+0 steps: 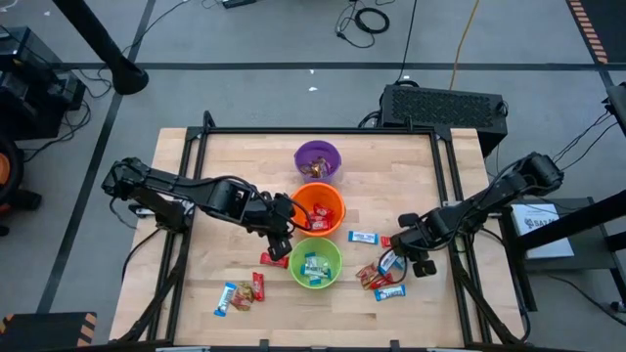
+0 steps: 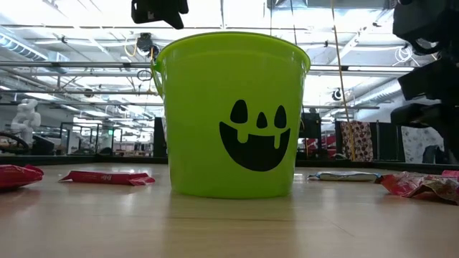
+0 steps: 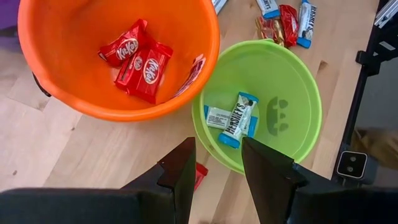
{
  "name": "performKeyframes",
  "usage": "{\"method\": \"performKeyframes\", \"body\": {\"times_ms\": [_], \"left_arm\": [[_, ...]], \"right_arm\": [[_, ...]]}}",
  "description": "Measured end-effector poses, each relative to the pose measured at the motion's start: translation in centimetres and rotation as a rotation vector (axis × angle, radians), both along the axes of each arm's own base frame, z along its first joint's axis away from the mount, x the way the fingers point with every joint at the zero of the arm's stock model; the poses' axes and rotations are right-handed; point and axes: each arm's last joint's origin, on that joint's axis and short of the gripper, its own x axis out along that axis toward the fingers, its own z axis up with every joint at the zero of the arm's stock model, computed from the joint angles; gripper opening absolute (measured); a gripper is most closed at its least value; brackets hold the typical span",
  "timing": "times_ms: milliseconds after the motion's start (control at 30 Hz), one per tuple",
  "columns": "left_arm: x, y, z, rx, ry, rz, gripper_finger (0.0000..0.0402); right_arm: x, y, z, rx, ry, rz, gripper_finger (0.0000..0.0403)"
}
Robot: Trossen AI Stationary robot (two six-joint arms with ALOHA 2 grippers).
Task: Sort candy by brand, put in halloween buckets
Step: Put blue chocolate bar into the green bucket
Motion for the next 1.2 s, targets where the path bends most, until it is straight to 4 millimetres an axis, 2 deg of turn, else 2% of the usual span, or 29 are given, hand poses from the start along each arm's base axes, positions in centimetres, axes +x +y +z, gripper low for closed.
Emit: {"method": "performKeyframes", "body": {"times_ms": [233,600,800,900,1067,1200], "left_arm": [[0.0,0.0,0.0,0.001,0.0,-0.002,0.0136],[0.0,0.0,0.0,0.001,0.0,-0.001,0.0136],[0.0,0.0,0.0,0.0,0.0,-0.001,0.0136],[0.0,0.0,0.0,0.0,0.001,-0.001,0.0136],[0.0,0.0,0.0,-0.001,0.001,-0.002,0.0136],[0.0,0.0,0.0,-0.007,0.002,0.002,0.0136]], "right_arm": [[0.0,0.0,0.0,-0.003,0.002,0.001,0.0097],[0.3,0.1,-0.7,-0.011,0.042,0.005,0.0055],[0.2,0.1,-0.6,-0.001,0.037,0.007,0.0007],[0.2,0.2,-0.5,0.013,0.043,0.006,0.0003],[1.3,0.7,1.1,0.063,0.002,0.009,0.0],[2.4,1.4,3.7,0.163,-0.052,0.003,0.0]]}}
